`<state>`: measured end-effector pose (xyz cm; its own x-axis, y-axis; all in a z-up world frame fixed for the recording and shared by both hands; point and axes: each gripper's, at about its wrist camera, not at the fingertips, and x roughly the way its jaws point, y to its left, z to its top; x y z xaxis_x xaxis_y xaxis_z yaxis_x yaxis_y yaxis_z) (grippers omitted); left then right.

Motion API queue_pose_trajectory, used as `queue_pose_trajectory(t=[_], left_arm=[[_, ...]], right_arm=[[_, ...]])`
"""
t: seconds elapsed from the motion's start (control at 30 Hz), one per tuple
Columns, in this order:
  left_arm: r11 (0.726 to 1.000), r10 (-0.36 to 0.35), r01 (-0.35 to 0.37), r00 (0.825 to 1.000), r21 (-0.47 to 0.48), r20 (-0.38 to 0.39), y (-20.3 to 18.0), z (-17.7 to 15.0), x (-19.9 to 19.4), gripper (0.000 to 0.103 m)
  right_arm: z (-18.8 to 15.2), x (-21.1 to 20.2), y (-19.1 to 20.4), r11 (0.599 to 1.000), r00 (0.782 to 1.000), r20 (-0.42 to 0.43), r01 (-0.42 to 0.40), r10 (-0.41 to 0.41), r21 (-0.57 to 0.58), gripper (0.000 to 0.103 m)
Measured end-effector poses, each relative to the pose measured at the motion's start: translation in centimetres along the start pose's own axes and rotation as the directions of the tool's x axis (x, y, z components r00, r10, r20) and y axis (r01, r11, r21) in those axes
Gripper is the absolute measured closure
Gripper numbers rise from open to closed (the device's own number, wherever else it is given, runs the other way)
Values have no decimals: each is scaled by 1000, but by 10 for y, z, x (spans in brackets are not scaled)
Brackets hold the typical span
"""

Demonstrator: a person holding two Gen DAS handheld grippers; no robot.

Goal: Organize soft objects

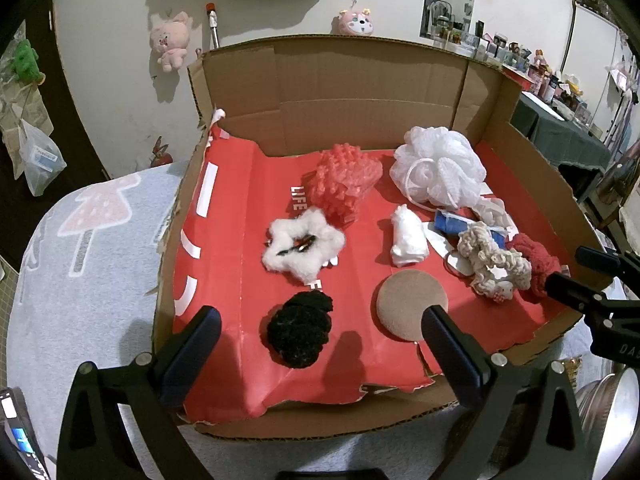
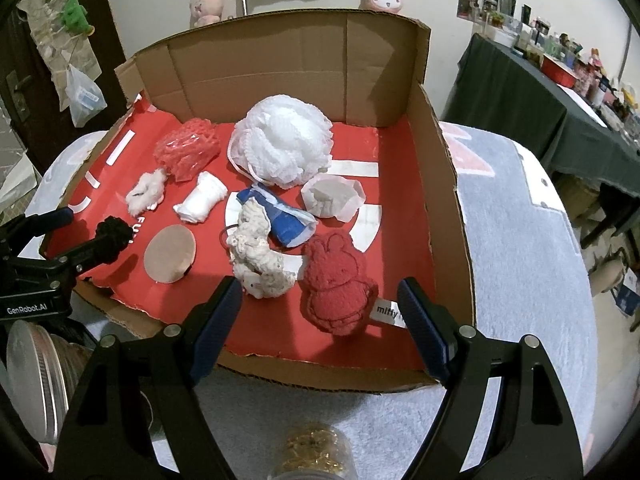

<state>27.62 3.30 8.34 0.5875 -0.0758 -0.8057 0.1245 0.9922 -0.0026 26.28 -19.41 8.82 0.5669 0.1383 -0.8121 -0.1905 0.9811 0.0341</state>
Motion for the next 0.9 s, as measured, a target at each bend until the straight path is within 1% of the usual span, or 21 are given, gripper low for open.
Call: queue_pose_trajectory(t=[0.9], left_arm=[[1000,-3,3,1000,-4,-2,0,0,1,1]], right_arm=[[0,1,-5,1000,1000,-10,-11,11,22,23]])
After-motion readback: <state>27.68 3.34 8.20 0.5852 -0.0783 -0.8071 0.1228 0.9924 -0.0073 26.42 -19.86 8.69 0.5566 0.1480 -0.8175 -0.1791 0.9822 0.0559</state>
